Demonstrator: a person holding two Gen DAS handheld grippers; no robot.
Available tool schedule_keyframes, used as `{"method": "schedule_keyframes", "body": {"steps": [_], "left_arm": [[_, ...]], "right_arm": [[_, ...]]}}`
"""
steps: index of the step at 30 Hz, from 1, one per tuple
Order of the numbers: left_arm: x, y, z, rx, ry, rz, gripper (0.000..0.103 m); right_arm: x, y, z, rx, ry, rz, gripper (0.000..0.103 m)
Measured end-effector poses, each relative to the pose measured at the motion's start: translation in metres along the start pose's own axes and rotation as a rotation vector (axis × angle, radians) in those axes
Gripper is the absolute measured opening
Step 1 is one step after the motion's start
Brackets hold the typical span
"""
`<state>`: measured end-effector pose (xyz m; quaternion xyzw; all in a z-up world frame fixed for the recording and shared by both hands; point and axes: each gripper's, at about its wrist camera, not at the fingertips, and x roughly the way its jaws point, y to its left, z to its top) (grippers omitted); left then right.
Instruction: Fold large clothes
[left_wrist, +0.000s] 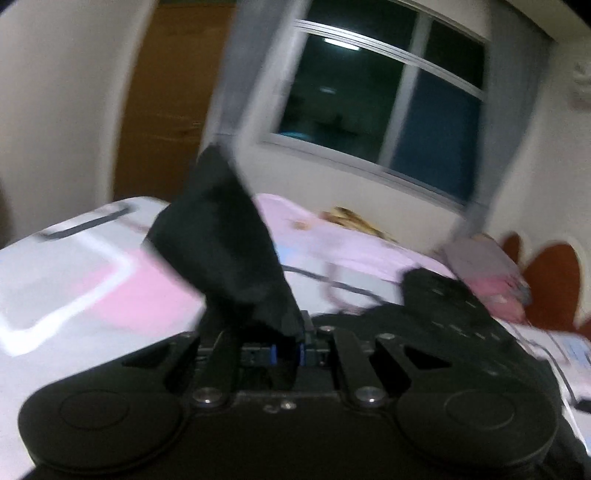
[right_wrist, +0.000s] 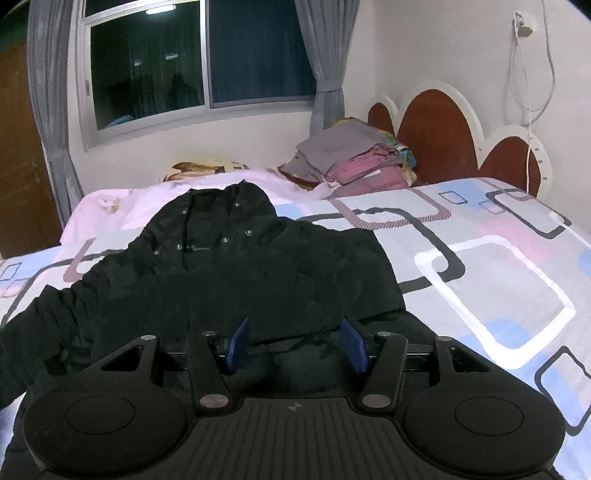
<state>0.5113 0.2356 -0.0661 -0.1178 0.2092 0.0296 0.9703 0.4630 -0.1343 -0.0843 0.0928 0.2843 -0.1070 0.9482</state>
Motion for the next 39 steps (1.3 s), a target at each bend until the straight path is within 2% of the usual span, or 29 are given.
{"method": "schedule_keyframes", "body": {"steps": [4,9,15,18,20,22,23,24,26,28,31,33,34,35,38,39], "left_arm": [[0.028,-0.068,-0.007,0.094,0.057,-0.080,0.009],[0.059,-0.147,-0.031,0.188,0.148,-0.169,0.009],[0.090,-0.227,-0.063,0.281,0.237,-0.224,0.009],[0.103,-0.254,-0.078,0.317,0.265,-0.223,0.009],[0.116,-0.274,-0.089,0.336,0.293,-0.227,0.017],[0.115,-0.293,-0.097,0.353,0.288,-0.238,0.049],[0.114,-0.299,-0.100,0.362,0.281,-0.250,0.059],[0.111,-0.305,-0.102,0.362,0.271,-0.267,0.074],[0.106,-0.311,-0.105,0.343,0.247,-0.309,0.079],[0.096,-0.310,-0.098,0.321,0.223,-0.313,0.073],[0.077,-0.278,-0.082,0.243,0.182,-0.267,0.064],[0.065,-0.249,-0.072,0.226,0.141,-0.201,0.063],[0.061,-0.232,-0.068,0.224,0.133,-0.157,0.063],[0.059,-0.216,-0.064,0.221,0.129,-0.112,0.063],[0.059,-0.164,-0.061,0.192,0.149,0.026,0.060],[0.059,-0.148,-0.062,0.170,0.160,0.051,0.060]], "right_arm": [[0.007,-0.017,0.007,0.007,0.000,0.026,0.055],[0.030,-0.047,0.021,0.033,0.018,0.047,0.055],[0.058,-0.085,0.034,0.051,0.039,0.076,0.055],[0.070,-0.103,0.038,0.061,0.051,0.083,0.055],[0.078,-0.115,0.039,0.075,0.058,0.092,0.055],[0.086,-0.124,0.039,0.083,0.082,0.105,0.055],[0.089,-0.127,0.039,0.081,0.092,0.108,0.055],[0.092,-0.129,0.038,0.079,0.098,0.115,0.055],[0.095,-0.133,0.039,0.091,0.103,0.123,0.055],[0.096,-0.135,0.040,0.112,0.105,0.158,0.055],[0.094,-0.127,0.042,0.128,0.094,0.213,0.055],[0.094,-0.117,0.040,0.137,0.104,0.253,0.056],[0.098,-0.110,0.041,0.142,0.110,0.267,0.068],[0.097,-0.103,0.039,0.149,0.103,0.287,0.085],[0.102,-0.082,0.035,0.148,0.125,0.348,0.086],[0.104,-0.075,0.034,0.147,0.134,0.359,0.085]]}}
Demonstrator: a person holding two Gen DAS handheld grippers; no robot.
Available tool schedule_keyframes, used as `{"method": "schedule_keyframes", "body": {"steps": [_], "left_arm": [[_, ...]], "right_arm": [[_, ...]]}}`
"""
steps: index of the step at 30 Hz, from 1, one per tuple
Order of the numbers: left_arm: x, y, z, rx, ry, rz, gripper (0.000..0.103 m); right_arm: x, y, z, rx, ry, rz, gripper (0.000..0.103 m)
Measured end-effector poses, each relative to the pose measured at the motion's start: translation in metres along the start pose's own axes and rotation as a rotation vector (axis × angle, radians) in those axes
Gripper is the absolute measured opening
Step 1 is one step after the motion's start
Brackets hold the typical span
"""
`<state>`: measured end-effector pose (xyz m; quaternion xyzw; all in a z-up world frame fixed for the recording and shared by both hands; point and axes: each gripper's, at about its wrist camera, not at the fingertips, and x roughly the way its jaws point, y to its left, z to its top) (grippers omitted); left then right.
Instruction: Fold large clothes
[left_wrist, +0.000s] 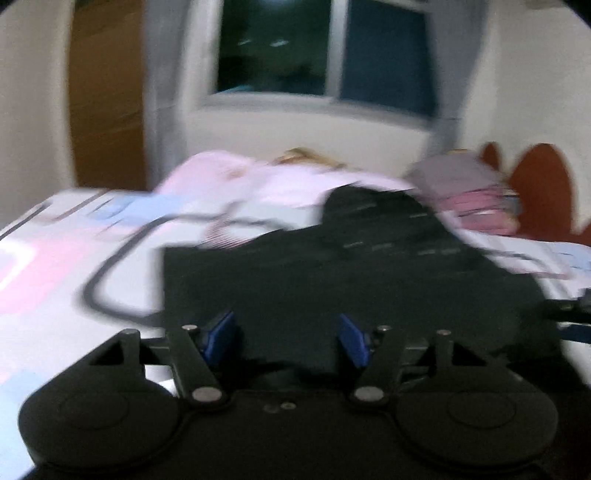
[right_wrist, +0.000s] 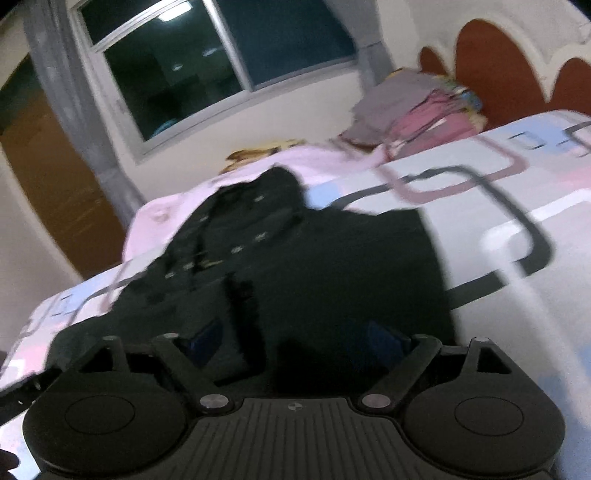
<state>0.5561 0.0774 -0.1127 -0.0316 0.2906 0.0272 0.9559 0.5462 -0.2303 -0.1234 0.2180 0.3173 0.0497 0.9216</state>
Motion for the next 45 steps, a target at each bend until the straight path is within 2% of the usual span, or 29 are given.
{"method": "schedule_keyframes", "body": {"steps": [3,4,5,6,10,12,15,18,20,23,25,28,31,35,40,42,43,45], "left_arm": [[-0.003,0.030,-0.007,-0.036,0.013,0.040,0.060],[-0.003,0.035,-0.010,-0.036,0.021,0.042,0.060],[-0.003,0.038,-0.014,-0.033,0.034,0.045,0.060],[-0.003,0.043,-0.016,-0.029,0.050,0.040,0.060],[0.018,0.046,-0.020,-0.008,0.109,0.033,0.056],[0.029,0.050,-0.020,-0.026,0.118,0.041,0.052],[0.038,0.054,-0.015,-0.056,0.122,0.039,0.046],[0.040,0.052,-0.016,-0.062,0.101,0.000,0.045],[0.043,0.050,-0.021,-0.048,0.111,-0.003,0.045],[0.043,0.047,-0.022,-0.061,0.108,-0.009,0.043],[0.041,0.044,-0.017,-0.062,0.080,-0.034,0.043],[0.051,0.035,-0.008,-0.033,0.081,-0.044,0.043],[0.062,0.026,0.000,-0.002,0.081,-0.050,0.043],[0.078,0.030,-0.003,-0.038,0.124,-0.015,0.044],[0.082,0.035,-0.011,-0.032,0.150,-0.035,0.044],[0.079,0.039,-0.009,-0.039,0.159,-0.052,0.042],[0.072,0.041,-0.007,-0.039,0.150,-0.066,0.044],[0.047,0.046,-0.002,-0.034,0.096,-0.092,0.045]], "right_arm": [[0.015,0.014,-0.003,-0.011,0.030,0.008,0.083],[0.024,0.019,-0.005,-0.019,0.055,0.006,0.078],[0.033,0.021,-0.006,-0.014,0.082,0.010,0.064],[0.039,0.023,-0.007,-0.009,0.100,0.017,0.055],[0.057,0.035,-0.009,-0.041,0.123,0.011,0.048],[0.060,0.036,-0.008,-0.060,0.113,0.013,0.024],[0.049,0.029,0.000,-0.070,0.049,-0.009,0.011],[0.024,0.006,0.009,-0.055,-0.046,-0.101,0.009],[0.010,-0.016,0.014,-0.029,-0.074,-0.159,0.009],[0.005,-0.042,0.016,0.009,-0.041,-0.138,0.009],[0.001,-0.046,0.016,-0.008,-0.045,-0.136,0.009],[0.000,-0.046,0.016,-0.013,-0.062,-0.150,0.009],[0.004,-0.042,0.020,-0.040,-0.076,-0.171,0.009],[0.011,-0.048,0.024,-0.057,-0.091,-0.220,0.009],[0.035,-0.062,0.020,-0.121,-0.022,-0.306,0.008],[0.035,-0.066,0.020,-0.131,-0.005,-0.316,0.009],[0.028,-0.066,0.022,-0.125,-0.033,-0.325,0.009],[-0.001,-0.065,0.029,-0.135,-0.157,-0.327,0.009]]}}
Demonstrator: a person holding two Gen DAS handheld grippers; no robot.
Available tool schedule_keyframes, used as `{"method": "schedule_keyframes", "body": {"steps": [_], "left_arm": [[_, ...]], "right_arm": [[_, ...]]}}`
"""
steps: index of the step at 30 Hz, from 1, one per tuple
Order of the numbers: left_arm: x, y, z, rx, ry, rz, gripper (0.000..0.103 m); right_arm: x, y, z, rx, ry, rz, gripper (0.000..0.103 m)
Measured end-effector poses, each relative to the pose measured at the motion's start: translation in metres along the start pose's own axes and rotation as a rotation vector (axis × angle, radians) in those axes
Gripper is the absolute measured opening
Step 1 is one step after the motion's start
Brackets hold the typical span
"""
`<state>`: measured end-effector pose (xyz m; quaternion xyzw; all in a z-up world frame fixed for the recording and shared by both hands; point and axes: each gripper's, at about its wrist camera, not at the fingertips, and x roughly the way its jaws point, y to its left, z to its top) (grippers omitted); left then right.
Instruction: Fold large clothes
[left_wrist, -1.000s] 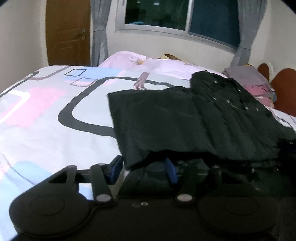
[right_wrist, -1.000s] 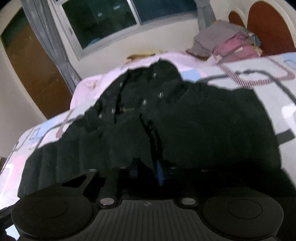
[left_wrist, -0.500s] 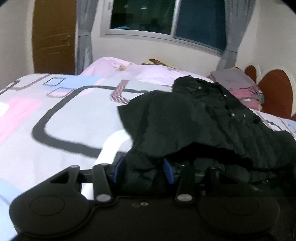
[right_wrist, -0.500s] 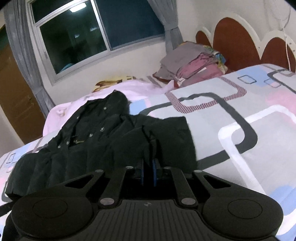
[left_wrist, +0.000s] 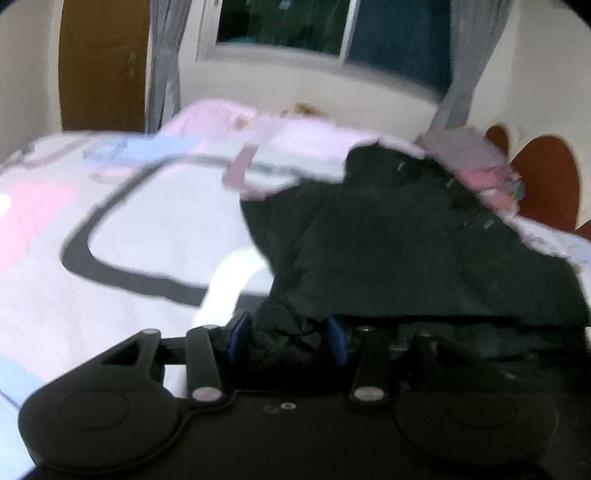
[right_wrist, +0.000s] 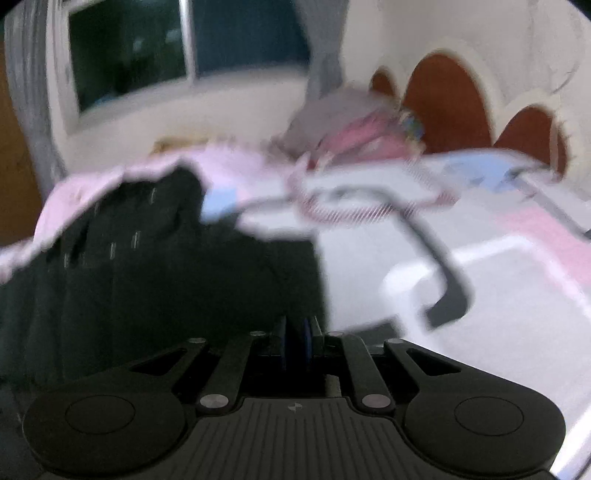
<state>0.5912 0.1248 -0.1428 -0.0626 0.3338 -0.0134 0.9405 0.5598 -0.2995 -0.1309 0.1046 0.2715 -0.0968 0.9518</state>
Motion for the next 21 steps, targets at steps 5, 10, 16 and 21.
{"method": "schedule_keyframes", "body": {"steps": [5,10,16,21], "left_arm": [[-0.008,-0.018,0.028,0.003,-0.089,-0.056,0.061],[0.045,-0.054,0.043,0.051,0.008,-0.114,0.061],[0.078,-0.057,0.024,0.110,0.101,-0.093,0.064],[0.050,-0.054,0.047,0.104,-0.008,-0.091,0.073]], "right_arm": [[0.011,0.024,0.018,-0.072,0.027,0.085,0.009],[0.057,0.057,0.004,-0.186,0.153,0.079,0.009],[0.078,0.047,-0.015,-0.269,0.198,0.041,0.009],[0.053,0.051,0.018,-0.222,0.096,0.063,0.050]]}}
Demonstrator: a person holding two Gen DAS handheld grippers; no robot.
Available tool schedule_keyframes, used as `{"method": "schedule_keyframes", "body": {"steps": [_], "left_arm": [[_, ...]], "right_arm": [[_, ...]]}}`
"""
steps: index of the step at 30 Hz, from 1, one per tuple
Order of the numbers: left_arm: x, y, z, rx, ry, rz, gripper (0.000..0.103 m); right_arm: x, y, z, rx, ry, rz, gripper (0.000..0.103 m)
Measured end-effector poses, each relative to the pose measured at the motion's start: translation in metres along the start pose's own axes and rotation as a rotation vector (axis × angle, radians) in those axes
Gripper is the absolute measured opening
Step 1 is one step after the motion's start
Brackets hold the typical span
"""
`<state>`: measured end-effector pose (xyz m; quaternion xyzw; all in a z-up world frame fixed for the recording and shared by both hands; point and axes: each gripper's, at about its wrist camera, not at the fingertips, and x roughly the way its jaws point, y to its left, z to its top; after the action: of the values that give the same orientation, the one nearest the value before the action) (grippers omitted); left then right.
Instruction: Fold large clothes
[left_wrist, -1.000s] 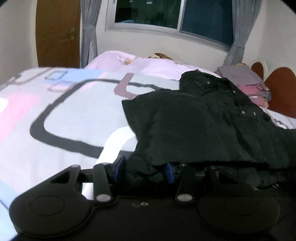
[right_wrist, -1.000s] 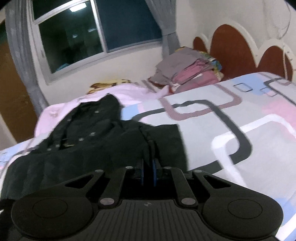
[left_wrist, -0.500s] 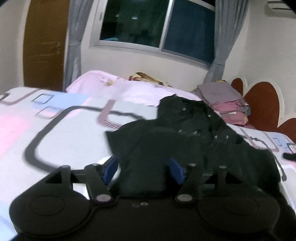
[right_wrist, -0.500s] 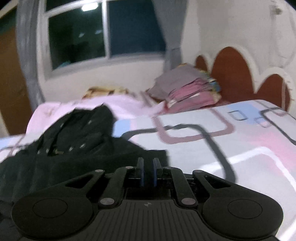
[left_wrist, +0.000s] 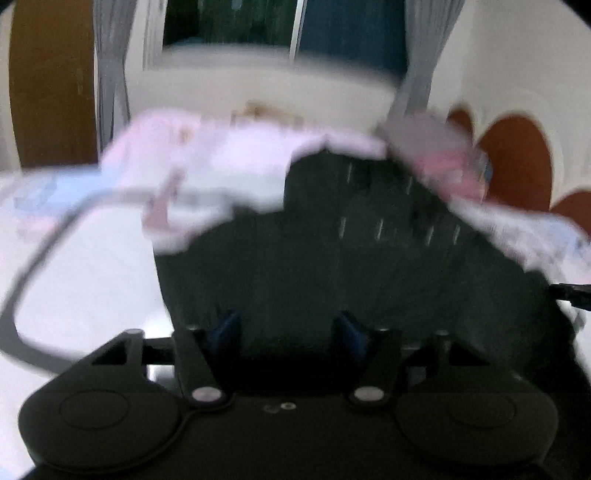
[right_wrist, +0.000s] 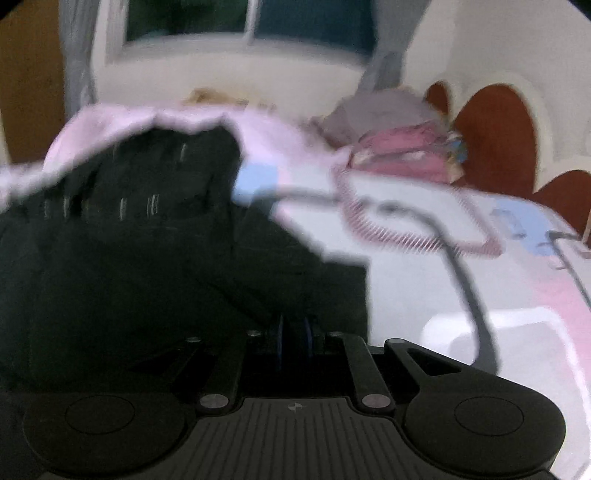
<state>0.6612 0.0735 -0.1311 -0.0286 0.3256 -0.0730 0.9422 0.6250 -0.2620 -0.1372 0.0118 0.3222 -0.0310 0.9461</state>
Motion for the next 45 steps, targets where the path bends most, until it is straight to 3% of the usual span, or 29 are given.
{"method": "schedule_keyframes", "body": {"steps": [1,2,4,6,7,13,16,18,20,23,26,28,32,36,40,42,45], "left_arm": [[-0.001,-0.003,0.008,-0.002,-0.025,-0.003,0.080],[0.002,-0.007,0.015,-0.004,-0.032,-0.012,0.080],[0.015,-0.022,0.029,0.017,-0.026,-0.028,0.080],[0.026,-0.044,0.035,0.066,-0.001,-0.030,0.079],[0.029,-0.055,0.036,0.079,0.008,-0.031,0.080],[0.058,-0.065,0.015,0.079,0.074,0.011,0.082],[0.056,-0.042,-0.002,0.121,0.084,0.078,0.081],[0.048,-0.020,-0.010,0.101,0.084,0.109,0.082],[0.047,-0.005,-0.012,0.058,0.095,0.086,0.082],[0.047,-0.009,-0.009,0.084,0.099,0.102,0.082],[0.023,-0.021,-0.006,0.095,0.062,0.100,0.080],[0.006,-0.036,-0.007,0.102,0.024,0.055,0.081],[0.006,-0.065,-0.013,0.091,0.046,0.014,0.083],[0.030,-0.072,-0.031,0.154,0.124,0.077,0.088],[0.031,-0.057,-0.036,0.130,0.140,0.062,0.088],[0.015,-0.052,-0.028,0.129,0.117,0.088,0.081],[0.007,-0.038,-0.028,0.129,0.090,0.116,0.086]], "right_arm": [[-0.004,0.007,0.008,0.015,-0.035,0.035,0.076],[-0.005,0.018,0.015,0.020,-0.055,0.102,0.091],[0.002,0.044,0.026,0.015,-0.036,0.178,0.084],[0.014,0.074,0.032,-0.011,0.012,0.209,0.050],[0.020,0.087,0.032,-0.010,0.026,0.224,0.044],[0.051,0.117,0.011,-0.070,0.119,0.210,0.049],[0.047,0.087,0.000,-0.119,0.080,0.140,0.052],[0.047,0.043,-0.006,-0.074,0.070,0.039,0.052],[0.052,0.012,-0.010,0.011,0.107,0.091,0.051],[0.051,0.027,-0.004,-0.070,0.112,0.038,0.052],[0.022,0.029,0.001,-0.012,0.066,0.060,0.053],[0.004,0.044,0.001,0.005,0.042,0.113,0.070],[-0.002,0.080,-0.014,-0.012,0.093,0.185,0.072],[0.009,0.090,-0.039,-0.096,0.100,0.130,0.072],[0.014,0.070,-0.044,-0.078,0.120,0.132,0.072],[-0.002,0.056,-0.032,-0.052,0.103,0.098,0.072],[-0.012,0.030,-0.031,-0.015,0.074,0.043,0.072]]}}
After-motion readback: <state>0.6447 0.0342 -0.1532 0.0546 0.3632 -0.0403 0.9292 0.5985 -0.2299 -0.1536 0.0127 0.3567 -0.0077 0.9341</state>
